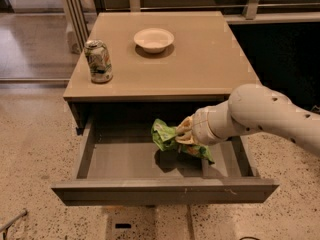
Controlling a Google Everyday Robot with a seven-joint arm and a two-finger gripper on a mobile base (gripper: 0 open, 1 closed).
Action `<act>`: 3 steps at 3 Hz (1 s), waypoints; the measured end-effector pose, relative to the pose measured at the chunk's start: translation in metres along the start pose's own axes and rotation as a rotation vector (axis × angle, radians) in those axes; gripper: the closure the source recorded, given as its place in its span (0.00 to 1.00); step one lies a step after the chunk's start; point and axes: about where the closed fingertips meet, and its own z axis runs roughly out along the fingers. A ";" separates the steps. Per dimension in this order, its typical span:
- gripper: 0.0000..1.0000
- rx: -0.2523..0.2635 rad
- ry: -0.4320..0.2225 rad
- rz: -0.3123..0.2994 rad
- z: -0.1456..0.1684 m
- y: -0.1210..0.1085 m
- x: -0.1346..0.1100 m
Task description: Place green rice chip bag into top drawer
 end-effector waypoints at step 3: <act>0.59 0.014 -0.012 -0.025 0.029 -0.002 0.018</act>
Offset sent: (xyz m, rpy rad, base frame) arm 0.0142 -0.0007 -0.0241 0.0031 -0.0230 0.0159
